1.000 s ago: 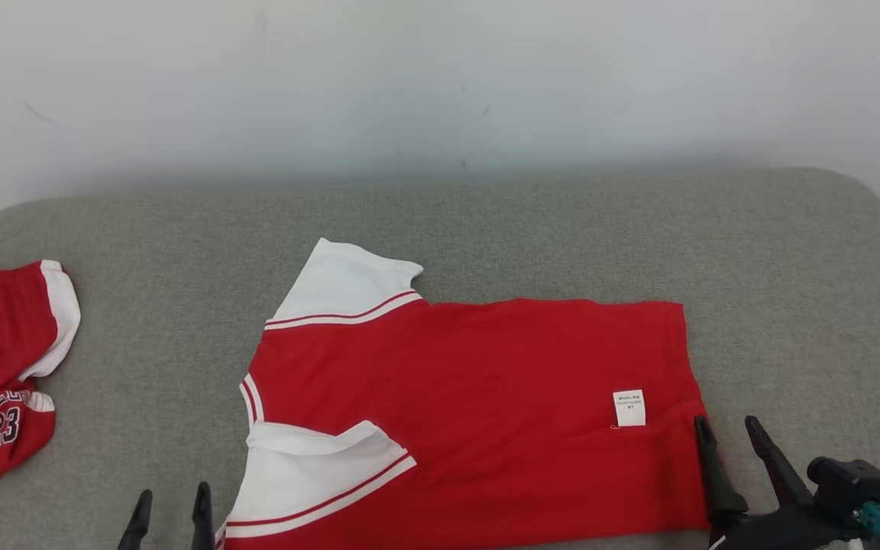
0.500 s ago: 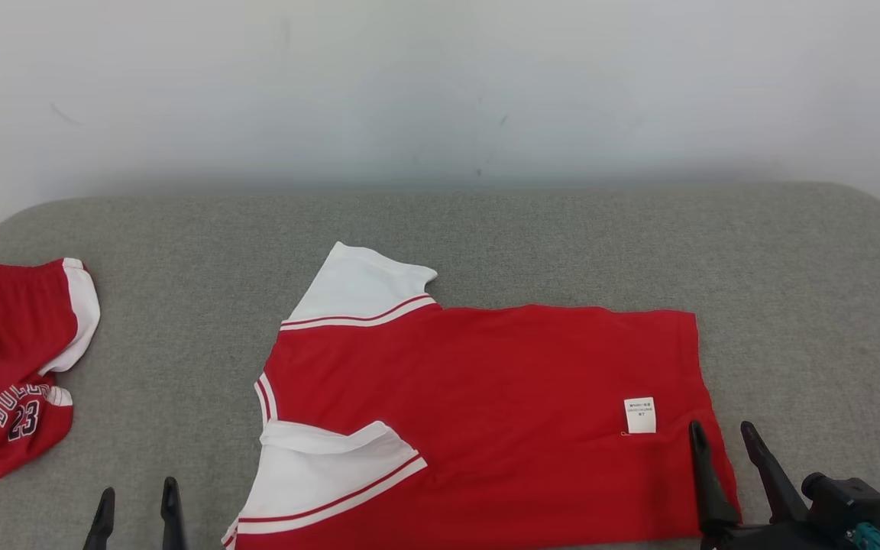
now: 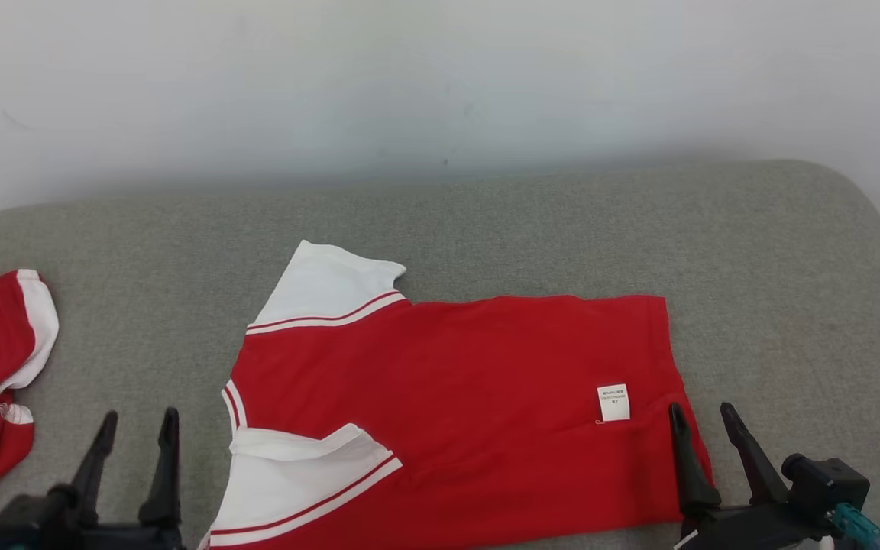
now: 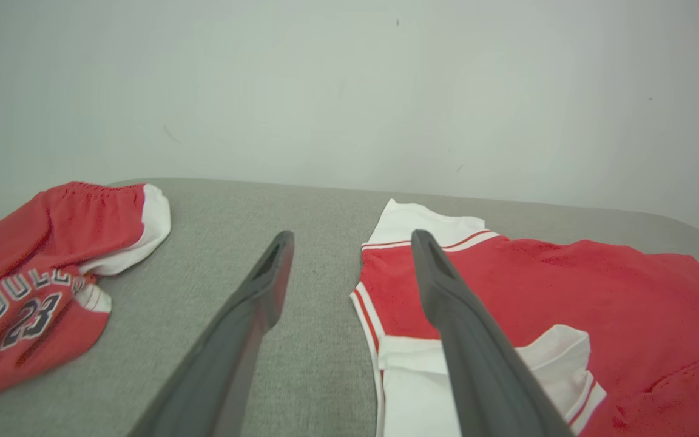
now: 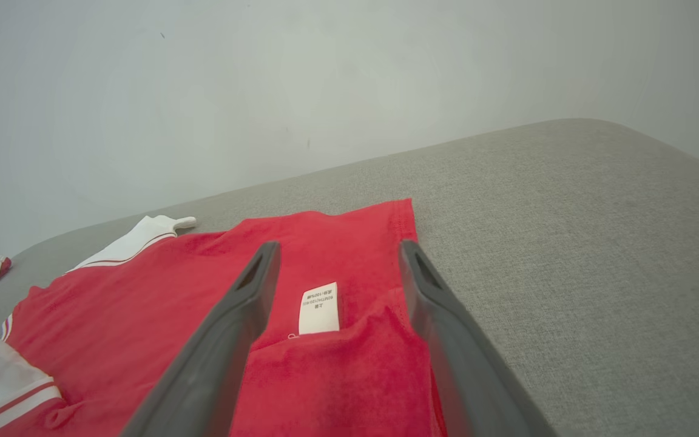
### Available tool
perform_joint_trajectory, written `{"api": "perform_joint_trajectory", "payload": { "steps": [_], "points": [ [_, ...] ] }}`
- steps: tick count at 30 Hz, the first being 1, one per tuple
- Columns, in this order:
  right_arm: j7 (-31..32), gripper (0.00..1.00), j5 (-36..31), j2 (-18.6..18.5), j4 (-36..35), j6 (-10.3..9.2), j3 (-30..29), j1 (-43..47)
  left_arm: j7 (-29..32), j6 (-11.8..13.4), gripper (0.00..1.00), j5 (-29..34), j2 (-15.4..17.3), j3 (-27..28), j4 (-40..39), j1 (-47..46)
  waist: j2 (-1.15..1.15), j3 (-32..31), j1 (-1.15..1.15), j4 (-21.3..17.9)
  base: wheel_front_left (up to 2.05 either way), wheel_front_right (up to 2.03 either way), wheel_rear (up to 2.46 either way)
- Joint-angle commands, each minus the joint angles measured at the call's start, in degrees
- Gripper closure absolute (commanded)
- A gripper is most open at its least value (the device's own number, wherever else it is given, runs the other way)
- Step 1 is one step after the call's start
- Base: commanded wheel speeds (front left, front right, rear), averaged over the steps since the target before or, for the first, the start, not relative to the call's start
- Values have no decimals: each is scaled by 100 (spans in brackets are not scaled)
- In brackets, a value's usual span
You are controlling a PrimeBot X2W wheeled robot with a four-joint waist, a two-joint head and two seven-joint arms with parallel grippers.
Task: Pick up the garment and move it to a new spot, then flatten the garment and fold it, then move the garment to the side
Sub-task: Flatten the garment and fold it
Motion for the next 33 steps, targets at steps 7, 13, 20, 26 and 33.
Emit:
{"api": "perform_joint_trajectory", "payload": {
  "steps": [7, 13, 20, 26, 33],
  "points": [
    [-74, 0, -34, 90, 83, -4, 235, -439, 453, -183, 0, -442, 583, -81, 379, -1113, -1, 454, 0, -574, 0, 0, 0],
    [-166, 0, -27, 252, 190, -4, 474, -867, 939, -226, 0, -868, 1184, -198, 822, -2002, -1, 825, 0, -1071, 0, 0, 0],
    [-235, 0, 52, 414, 330, -4, 693, -1277, 1303, -235, 0, -1069, 1759, -588, 1358, -2806, -1, 1224, 0, -1602, 0, 0, 0],
    [-237, 0, 102, 531, 261, -4, 772, -1519, 1664, -237, 0, -1333, 2143, -1012, 1791, -3409, -1, 1583, 0, -1923, 0, 0, 0],
    [-239, 0, 135, 602, 169, -4, 845, -1684, 1972, -238, 0, -1675, 2533, -1540, 2359, -4003, -1, 1878, 0, -2181, 0, 0, 0]
  ]
}}
